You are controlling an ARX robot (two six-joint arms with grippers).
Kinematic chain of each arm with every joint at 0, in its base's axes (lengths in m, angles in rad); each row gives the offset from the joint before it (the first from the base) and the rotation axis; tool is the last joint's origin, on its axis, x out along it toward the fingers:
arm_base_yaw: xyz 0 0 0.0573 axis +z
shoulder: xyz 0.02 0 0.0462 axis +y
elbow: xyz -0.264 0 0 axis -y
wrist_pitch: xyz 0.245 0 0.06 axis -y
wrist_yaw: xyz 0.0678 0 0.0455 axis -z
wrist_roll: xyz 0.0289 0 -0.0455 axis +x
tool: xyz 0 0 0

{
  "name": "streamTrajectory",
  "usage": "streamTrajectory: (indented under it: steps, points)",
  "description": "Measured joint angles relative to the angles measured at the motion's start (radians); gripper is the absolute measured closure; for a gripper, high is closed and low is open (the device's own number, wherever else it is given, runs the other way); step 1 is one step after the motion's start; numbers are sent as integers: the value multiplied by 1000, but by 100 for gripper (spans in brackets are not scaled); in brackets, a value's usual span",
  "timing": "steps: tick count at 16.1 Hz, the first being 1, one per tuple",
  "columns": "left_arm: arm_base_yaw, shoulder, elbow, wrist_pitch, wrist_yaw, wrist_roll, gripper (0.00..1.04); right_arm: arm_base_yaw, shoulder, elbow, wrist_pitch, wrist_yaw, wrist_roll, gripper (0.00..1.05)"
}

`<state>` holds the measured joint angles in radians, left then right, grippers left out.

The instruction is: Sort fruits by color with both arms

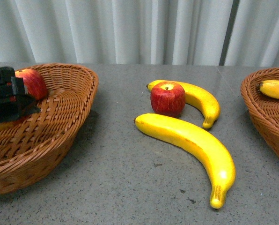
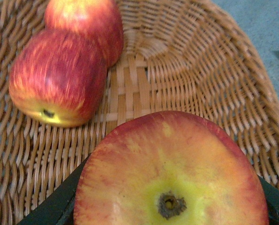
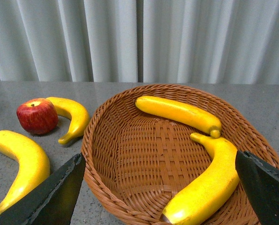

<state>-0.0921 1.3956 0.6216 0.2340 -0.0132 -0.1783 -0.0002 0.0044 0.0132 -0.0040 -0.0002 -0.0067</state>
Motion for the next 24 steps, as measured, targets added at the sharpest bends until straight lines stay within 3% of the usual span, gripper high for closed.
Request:
streamTrajectory:
  steps: [4,7,11,12,13,23,24]
  points:
    - [-11,17,-16,13,9,18,36,0,0,0,0,0,0,7]
    - [-44,-26,-16,-10,-5,35,5,0,0,0,0,0,0,7]
    - [-243,-172,82,-33,-80,125,7,0,0,0,0,0,0,7]
    - [-288,-125,130,8,-69,159,7,0,0,0,0,0,0,7]
    - [-309,-48,198,-18,7,161,7,0,0,0,0,0,0,7]
    - [-344,266,430,-49,55,261,7,0,0,0,0,0,0,7]
    - [-344,401,541,-66,66,288,7,0,0,0,0,0,0,7]
